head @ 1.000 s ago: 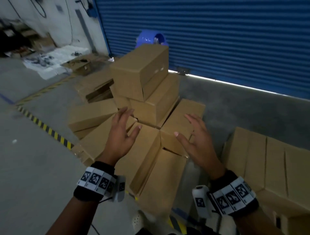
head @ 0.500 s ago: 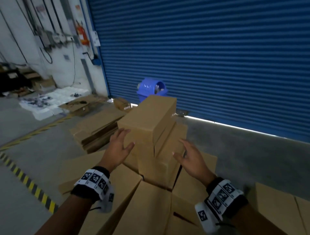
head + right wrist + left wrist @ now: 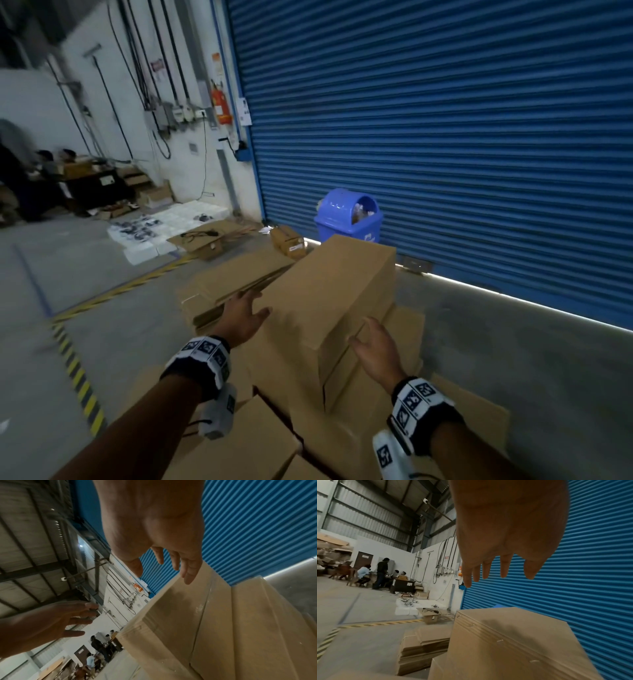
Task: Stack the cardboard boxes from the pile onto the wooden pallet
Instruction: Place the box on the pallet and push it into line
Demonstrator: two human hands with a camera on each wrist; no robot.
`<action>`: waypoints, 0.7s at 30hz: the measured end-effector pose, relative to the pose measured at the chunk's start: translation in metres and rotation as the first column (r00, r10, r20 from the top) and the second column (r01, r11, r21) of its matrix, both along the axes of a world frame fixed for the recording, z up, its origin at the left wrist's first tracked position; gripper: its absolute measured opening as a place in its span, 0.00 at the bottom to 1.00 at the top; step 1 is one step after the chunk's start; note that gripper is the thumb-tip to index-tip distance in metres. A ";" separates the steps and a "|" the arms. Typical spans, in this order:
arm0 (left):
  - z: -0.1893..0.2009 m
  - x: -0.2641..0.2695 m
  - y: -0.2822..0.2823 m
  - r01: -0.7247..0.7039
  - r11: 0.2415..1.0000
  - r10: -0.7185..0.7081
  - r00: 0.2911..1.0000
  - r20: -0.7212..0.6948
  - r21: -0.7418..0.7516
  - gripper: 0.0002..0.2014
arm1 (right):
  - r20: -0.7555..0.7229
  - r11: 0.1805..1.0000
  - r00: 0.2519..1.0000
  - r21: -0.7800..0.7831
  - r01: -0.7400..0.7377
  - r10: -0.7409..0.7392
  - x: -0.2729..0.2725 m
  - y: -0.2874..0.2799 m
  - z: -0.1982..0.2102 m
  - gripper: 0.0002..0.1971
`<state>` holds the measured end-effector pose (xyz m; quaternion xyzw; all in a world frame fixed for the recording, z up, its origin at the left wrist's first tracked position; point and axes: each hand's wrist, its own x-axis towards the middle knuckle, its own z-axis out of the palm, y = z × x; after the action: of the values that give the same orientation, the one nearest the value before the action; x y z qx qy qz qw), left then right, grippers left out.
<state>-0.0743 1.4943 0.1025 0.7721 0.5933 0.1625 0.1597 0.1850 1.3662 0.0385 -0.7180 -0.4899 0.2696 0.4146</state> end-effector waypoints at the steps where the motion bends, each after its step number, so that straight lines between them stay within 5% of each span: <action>1: -0.003 0.003 0.011 0.003 1.000 -0.003 1.000 -0.025 -0.006 0.28 | -0.023 1.000 1.000 -0.020 0.011 -0.012 0.002 0.010 -0.004 0.34; 5: -0.018 0.007 0.054 -0.019 0.998 0.017 1.000 -0.023 -0.055 0.27 | -0.138 0.996 0.989 -0.085 0.033 -0.045 -0.002 0.043 -0.021 0.36; 9: -0.058 -0.008 0.106 -0.093 0.981 0.117 0.984 0.135 -0.170 0.30 | -0.208 0.989 0.973 -0.130 0.075 -0.101 -0.017 0.061 -0.043 0.38; 15: -0.107 -0.015 0.100 -0.061 0.887 0.347 0.742 0.574 -0.457 0.23 | -0.474 0.987 0.872 -0.150 0.055 -0.121 -0.046 0.064 -0.056 0.50; 18: -0.111 -0.009 0.074 -0.047 0.899 0.307 0.778 0.549 -0.435 0.22 | -0.429 0.968 0.868 -0.123 0.219 -0.251 -0.044 0.060 -0.038 0.42; 21: -0.105 -0.001 0.035 0.009 0.883 0.324 0.712 0.623 -0.470 0.20 | -0.243 0.965 0.935 -0.031 0.259 -0.259 -0.033 0.047 0.001 0.33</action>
<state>-0.0750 1.5295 -0.0025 0.5447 0.5778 0.3107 0.5224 0.1523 1.4135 0.0397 -0.7371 -0.3362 0.2988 0.5043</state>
